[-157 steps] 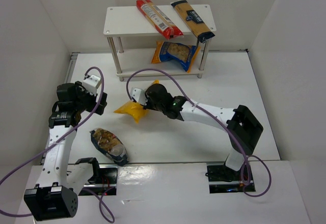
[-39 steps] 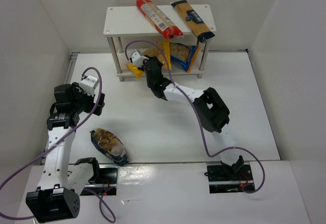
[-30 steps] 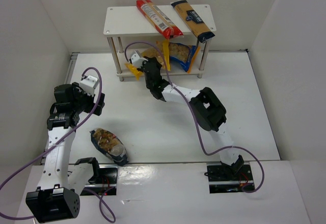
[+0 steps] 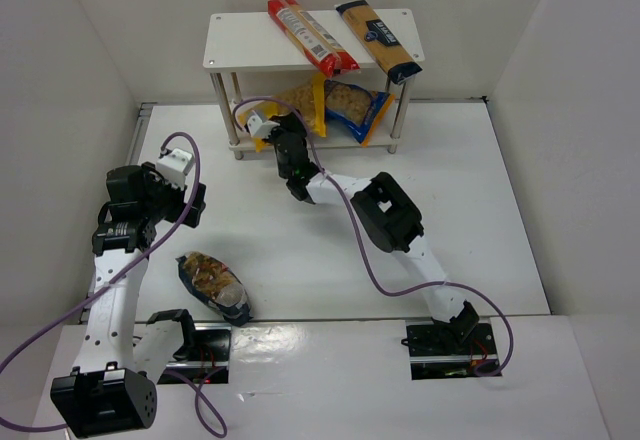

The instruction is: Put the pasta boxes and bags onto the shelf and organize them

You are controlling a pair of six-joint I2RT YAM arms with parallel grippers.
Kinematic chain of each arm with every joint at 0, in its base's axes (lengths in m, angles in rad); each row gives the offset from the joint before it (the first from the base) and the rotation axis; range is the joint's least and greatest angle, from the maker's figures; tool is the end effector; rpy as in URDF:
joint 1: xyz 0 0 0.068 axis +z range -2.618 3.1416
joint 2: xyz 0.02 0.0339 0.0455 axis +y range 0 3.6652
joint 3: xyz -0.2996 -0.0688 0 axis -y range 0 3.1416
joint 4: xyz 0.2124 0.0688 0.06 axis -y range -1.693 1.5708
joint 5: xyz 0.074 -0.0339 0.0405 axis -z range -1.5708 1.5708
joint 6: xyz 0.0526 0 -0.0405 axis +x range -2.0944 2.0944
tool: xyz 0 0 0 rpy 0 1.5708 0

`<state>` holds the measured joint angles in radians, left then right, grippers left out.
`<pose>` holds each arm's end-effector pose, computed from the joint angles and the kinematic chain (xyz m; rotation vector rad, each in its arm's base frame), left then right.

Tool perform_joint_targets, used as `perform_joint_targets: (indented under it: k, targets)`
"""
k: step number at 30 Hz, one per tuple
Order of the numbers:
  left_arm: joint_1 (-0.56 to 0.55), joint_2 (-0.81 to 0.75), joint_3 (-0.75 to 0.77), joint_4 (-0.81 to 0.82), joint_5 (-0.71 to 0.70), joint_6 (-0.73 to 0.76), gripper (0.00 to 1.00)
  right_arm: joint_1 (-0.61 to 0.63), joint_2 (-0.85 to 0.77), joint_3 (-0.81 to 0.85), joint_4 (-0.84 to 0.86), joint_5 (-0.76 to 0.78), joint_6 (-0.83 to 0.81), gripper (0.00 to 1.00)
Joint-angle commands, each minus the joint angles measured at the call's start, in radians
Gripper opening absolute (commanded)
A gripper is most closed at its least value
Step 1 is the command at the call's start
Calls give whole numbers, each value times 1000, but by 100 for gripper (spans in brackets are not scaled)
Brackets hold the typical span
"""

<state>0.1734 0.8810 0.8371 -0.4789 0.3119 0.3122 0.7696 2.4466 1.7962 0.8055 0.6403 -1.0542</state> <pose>0.1522 0.0103 0.3333 0.3292 2.0397 -0.0281 0.4314 0.3742 0.2424 -0.7654 1.2703 -0.6830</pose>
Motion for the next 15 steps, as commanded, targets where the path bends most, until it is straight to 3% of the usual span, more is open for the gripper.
perform_joint_targets:
  k: [1, 5, 6, 7, 15]
  targets:
    - [6, -14, 3, 10, 15, 10, 99, 0, -15, 65, -11, -11, 54, 6]
    - [6, -14, 3, 10, 24, 10, 99, 0, -34, 54, -43, -11, 69, 28]
    - [6, -14, 3, 10, 24, 10, 99, 0, -34, 45, -43, -11, 69, 41]
    - [6, -14, 3, 10, 24, 10, 99, 0, -34, 45, -54, -11, 79, 46]
    - [6, -24, 3, 10, 24, 10, 99, 0, -61, -3, -43, -1, 66, 64]
